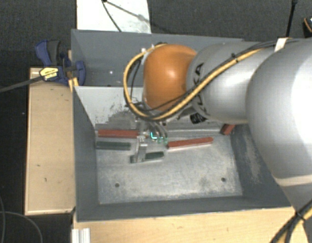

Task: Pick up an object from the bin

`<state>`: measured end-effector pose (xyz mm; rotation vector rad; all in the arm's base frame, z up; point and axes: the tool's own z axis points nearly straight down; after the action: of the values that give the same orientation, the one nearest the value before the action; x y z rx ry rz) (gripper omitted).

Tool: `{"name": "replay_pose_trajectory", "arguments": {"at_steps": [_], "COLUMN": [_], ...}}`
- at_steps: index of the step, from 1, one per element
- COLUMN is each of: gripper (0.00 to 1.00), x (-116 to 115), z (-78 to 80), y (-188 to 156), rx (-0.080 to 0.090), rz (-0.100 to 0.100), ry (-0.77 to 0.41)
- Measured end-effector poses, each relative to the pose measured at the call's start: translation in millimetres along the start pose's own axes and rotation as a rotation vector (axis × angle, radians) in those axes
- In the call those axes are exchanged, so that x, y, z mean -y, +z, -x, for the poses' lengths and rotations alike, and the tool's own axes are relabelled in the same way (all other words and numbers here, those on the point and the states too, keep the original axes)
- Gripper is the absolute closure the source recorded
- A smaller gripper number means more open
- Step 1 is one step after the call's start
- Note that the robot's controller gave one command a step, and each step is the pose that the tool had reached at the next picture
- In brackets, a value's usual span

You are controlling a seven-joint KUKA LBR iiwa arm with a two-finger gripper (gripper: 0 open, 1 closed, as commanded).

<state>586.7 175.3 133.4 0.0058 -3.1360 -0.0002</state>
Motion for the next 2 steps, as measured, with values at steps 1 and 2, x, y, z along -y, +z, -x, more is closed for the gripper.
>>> {"name": "replay_pose_trajectory", "arguments": {"at_steps": [1,2], "gripper": [0.00,0.00], "x": [37,36], "z": [-12.0,-28.4], "y": [67,31], "rx": [0.003,0.007], "rz": [-0.001,0.001], "ry": [0.071,0.071]}}
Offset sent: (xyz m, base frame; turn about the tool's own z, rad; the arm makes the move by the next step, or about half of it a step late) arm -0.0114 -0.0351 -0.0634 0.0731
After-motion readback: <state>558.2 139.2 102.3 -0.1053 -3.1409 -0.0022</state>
